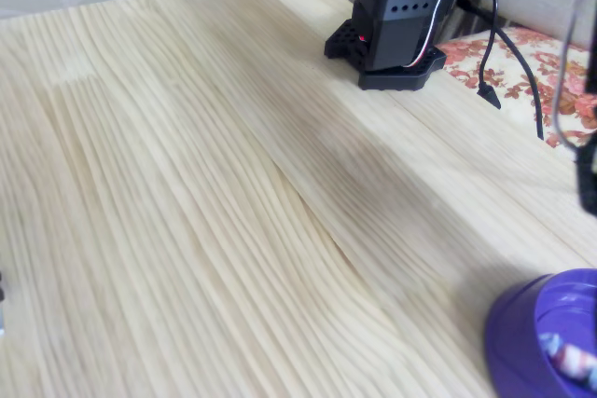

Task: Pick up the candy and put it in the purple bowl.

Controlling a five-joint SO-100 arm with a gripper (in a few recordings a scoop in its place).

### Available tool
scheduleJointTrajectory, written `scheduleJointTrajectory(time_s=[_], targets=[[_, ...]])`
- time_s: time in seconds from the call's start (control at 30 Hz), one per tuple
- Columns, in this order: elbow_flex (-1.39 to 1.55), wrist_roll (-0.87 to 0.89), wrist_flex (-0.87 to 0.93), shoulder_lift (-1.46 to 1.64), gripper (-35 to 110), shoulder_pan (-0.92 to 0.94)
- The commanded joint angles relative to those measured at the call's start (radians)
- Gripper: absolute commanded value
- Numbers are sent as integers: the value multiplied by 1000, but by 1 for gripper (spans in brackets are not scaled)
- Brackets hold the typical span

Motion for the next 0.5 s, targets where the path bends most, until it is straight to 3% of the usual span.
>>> scheduleJointTrajectory(time_s=[0.0,0.4,0.47], targets=[[-34,-20,28,89,32,6],[40,-41,14,184,0,28],[61,-38,8,201,0,35]])
